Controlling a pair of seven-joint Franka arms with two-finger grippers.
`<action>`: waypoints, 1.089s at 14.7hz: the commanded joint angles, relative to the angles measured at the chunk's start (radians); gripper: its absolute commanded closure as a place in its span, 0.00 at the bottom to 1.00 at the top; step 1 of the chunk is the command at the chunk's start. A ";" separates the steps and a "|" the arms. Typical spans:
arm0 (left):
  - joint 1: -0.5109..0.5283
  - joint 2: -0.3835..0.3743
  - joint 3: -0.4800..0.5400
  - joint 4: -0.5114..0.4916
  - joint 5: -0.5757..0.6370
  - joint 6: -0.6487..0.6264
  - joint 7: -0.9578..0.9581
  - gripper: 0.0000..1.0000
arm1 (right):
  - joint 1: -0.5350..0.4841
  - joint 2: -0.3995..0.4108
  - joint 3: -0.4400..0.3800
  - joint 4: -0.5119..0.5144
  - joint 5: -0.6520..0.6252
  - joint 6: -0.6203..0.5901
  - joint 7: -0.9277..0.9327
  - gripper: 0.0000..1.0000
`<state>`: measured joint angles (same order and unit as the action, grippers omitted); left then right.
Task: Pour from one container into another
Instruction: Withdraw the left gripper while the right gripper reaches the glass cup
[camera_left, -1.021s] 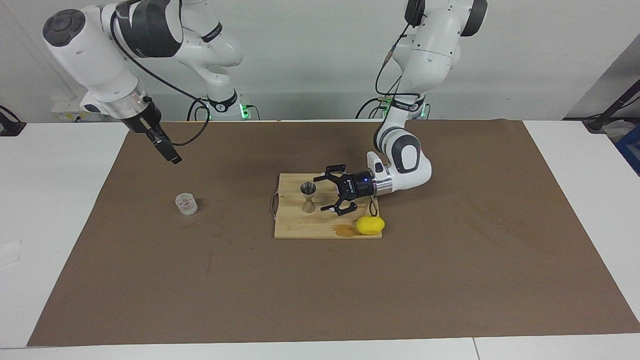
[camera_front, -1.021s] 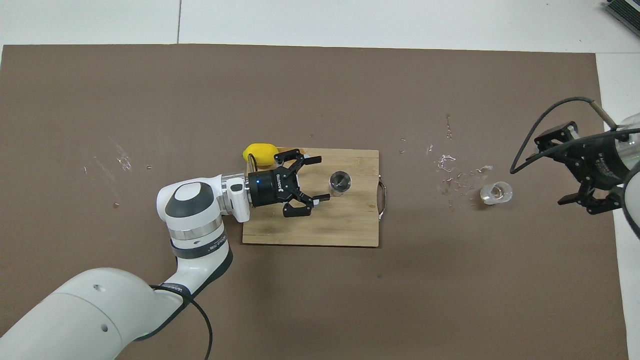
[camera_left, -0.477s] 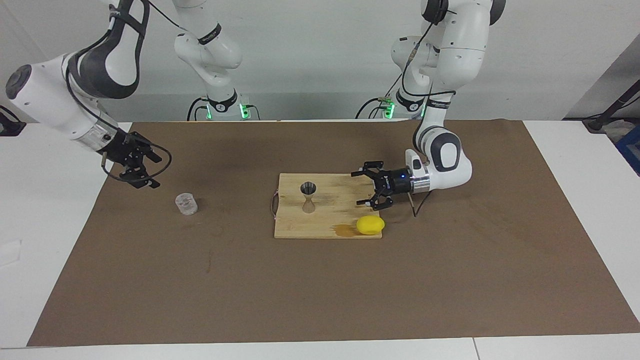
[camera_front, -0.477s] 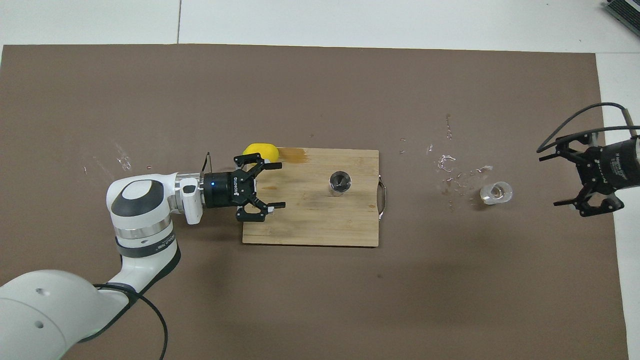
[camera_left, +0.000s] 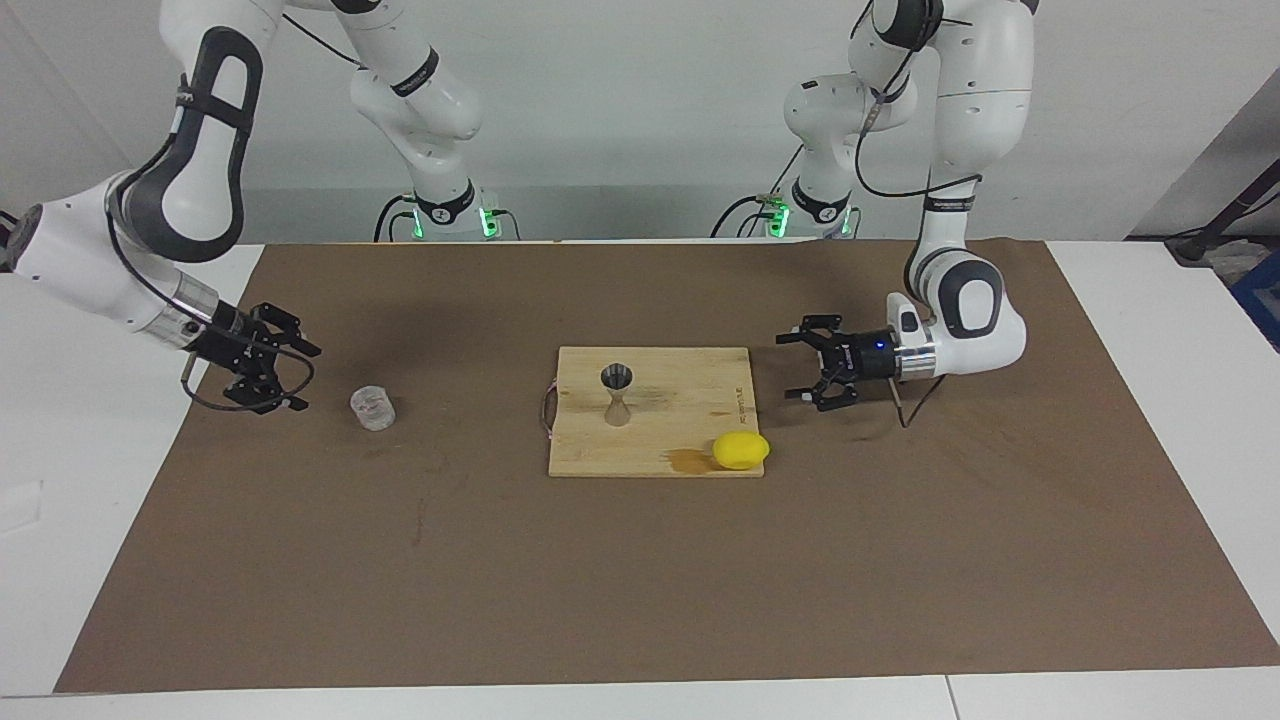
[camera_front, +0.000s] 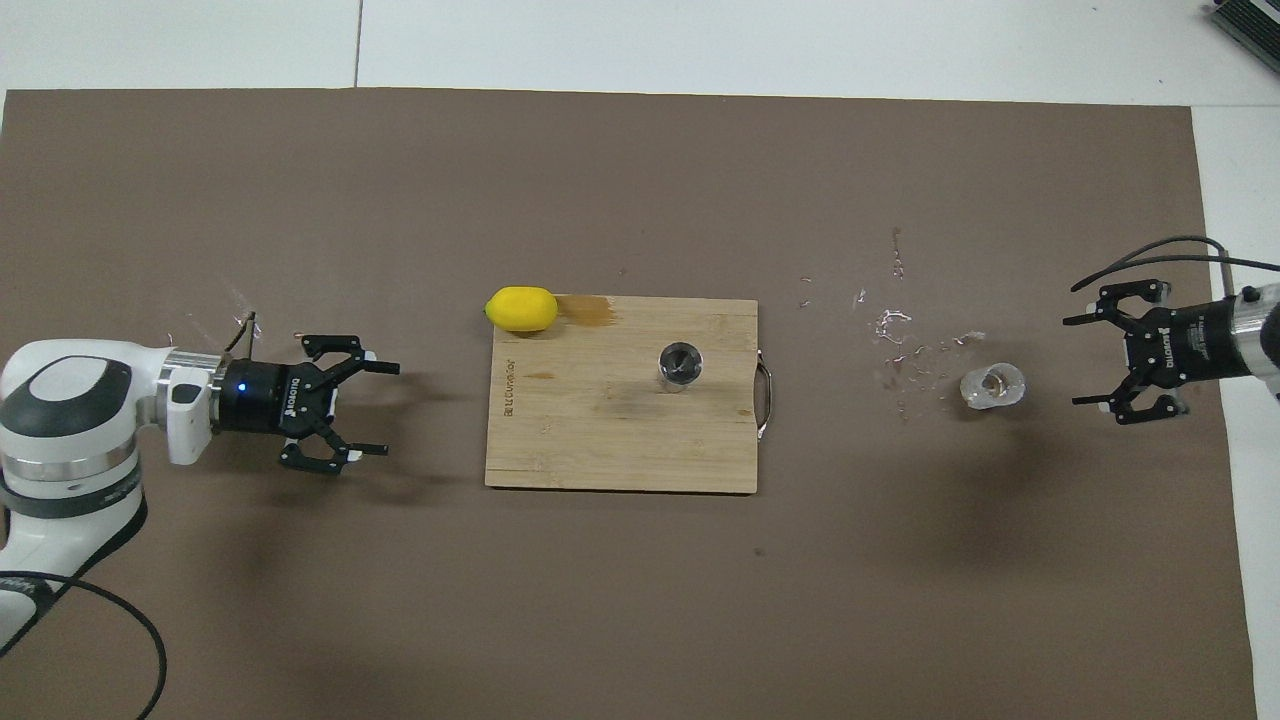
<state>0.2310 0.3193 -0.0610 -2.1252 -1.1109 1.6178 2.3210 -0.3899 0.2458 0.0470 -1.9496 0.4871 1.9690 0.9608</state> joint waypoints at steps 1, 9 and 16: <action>0.088 -0.008 -0.006 0.097 0.170 -0.068 0.001 0.00 | -0.029 0.044 0.013 -0.048 0.092 0.056 -0.126 0.03; 0.185 0.024 -0.005 0.468 0.519 -0.252 -0.009 0.00 | 0.000 0.063 0.016 -0.118 0.211 0.054 -0.165 0.04; 0.177 -0.040 0.004 0.628 0.678 -0.302 -0.063 0.00 | 0.000 0.056 0.016 -0.130 0.272 0.028 -0.166 0.25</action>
<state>0.4157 0.2991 -0.0573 -1.5298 -0.4801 1.3392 2.2983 -0.3750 0.3342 0.0598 -2.0496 0.7134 2.0081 0.8189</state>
